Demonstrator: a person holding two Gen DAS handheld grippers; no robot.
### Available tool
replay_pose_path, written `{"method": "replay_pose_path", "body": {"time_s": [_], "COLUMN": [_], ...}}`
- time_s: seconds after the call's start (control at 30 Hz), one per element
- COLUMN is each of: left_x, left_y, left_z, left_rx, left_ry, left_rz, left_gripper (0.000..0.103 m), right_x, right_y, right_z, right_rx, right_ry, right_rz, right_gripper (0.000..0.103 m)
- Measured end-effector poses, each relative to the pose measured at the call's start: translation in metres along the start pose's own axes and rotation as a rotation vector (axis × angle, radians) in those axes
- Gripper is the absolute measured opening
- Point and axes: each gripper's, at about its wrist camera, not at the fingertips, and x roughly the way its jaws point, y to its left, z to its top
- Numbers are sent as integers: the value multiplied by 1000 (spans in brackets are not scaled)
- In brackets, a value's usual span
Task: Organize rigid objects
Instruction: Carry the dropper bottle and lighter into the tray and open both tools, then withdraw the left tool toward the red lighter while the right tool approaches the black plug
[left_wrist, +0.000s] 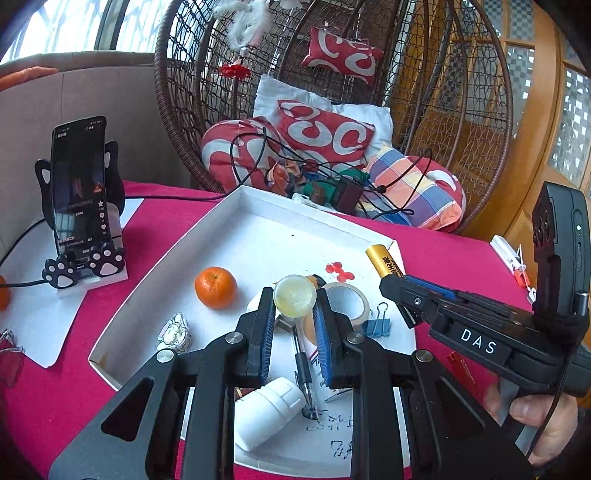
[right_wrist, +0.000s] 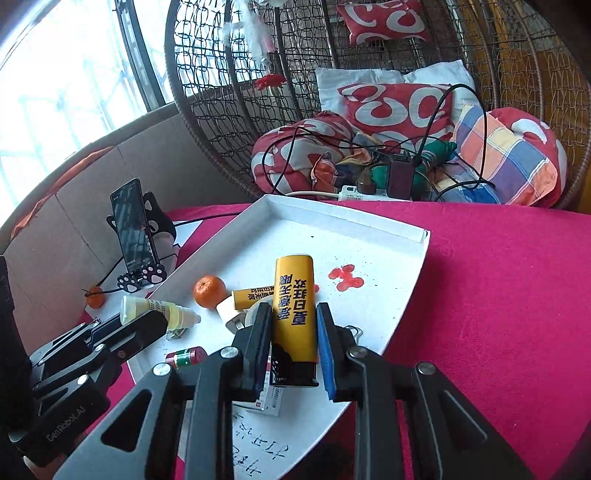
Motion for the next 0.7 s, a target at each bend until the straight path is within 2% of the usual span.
{"method": "replay_pose_path", "body": {"time_s": [0.2, 0.27, 0.3, 0.33, 0.4, 0.43, 0.47, 0.53, 0.7], "left_x": [14, 14, 14, 10, 4, 0, -3, -9, -16], "left_y": [6, 4, 3, 4, 12, 17, 21, 22, 18], "left_z": [-2, -3, -3, -3, -2, -3, -3, -6, -17], "left_rx": [-29, -20, -19, -28, -65, -89, -106, -109, -96], "left_ry": [21, 23, 18, 2, -29, -38, -49, -67, -73], "left_rz": [10, 35, 52, 91, 118, 129, 149, 195, 214], "left_gripper": [20, 34, 59, 76, 94, 103, 103, 103, 103], "right_x": [15, 14, 12, 10, 2, -4, -9, -18, -45], "right_y": [9, 12, 12, 12, 9, 5, 0, -10, -15], "right_z": [-5, -7, -7, -7, -7, -7, -7, -9, -23], "right_rx": [1, 0, 4, 9, 26, 42, 66, 111, 91], "right_ry": [1, -15, -23, -32, -68, -85, -96, -110, -194], "right_rz": [-20, -27, -23, -23, -59, -69, -80, -86, -150], "right_gripper": [23, 24, 24, 27, 40, 53, 72, 93, 103]}}
